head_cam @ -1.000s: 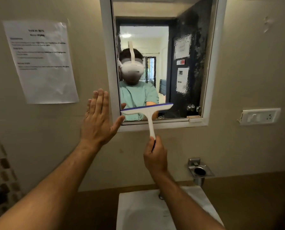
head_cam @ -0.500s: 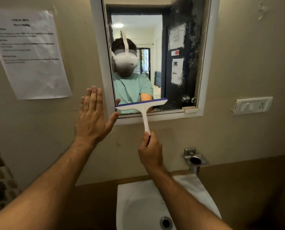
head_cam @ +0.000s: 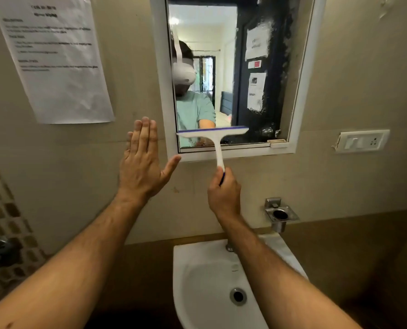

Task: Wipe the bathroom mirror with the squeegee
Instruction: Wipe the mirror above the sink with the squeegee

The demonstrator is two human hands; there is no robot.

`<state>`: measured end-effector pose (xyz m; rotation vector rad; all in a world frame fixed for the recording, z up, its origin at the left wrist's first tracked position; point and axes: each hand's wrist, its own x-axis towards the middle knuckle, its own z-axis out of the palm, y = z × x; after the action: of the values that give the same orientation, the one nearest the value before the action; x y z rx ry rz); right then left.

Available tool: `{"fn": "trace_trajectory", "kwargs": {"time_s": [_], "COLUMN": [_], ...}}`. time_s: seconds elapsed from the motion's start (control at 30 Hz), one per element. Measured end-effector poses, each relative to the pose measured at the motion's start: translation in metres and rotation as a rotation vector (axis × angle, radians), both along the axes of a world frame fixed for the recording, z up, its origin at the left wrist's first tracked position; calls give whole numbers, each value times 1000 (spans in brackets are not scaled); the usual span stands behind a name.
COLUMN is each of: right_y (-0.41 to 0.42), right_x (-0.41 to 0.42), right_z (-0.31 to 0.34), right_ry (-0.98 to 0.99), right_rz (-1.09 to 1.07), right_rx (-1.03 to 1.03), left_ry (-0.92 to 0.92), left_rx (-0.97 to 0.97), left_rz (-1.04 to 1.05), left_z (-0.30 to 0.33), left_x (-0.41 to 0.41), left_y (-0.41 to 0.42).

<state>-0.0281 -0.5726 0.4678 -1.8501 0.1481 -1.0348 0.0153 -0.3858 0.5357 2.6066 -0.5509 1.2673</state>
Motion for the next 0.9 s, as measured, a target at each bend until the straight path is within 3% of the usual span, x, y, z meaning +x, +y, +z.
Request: {"fn": "trace_trajectory", "kwargs": {"time_s": [0.13, 0.4, 0.67, 0.9], "right_y": [-2, -12, -27, -18], "right_x": [-9, 5, -7, 13], "right_z": [-23, 15, -29, 72], "right_ry": [51, -64, 31, -133], "right_rz": [-26, -40, 3, 10], "right_rx": [-13, -9, -41, -64], "left_ry": [4, -40, -85, -149], "left_rx": [15, -5, 2, -17], "left_rz": [16, 4, 9, 29], "left_z": [-1, 10, 22, 51], "left_x": [0, 3, 0, 7], "left_y": [4, -1, -15, -20]}}
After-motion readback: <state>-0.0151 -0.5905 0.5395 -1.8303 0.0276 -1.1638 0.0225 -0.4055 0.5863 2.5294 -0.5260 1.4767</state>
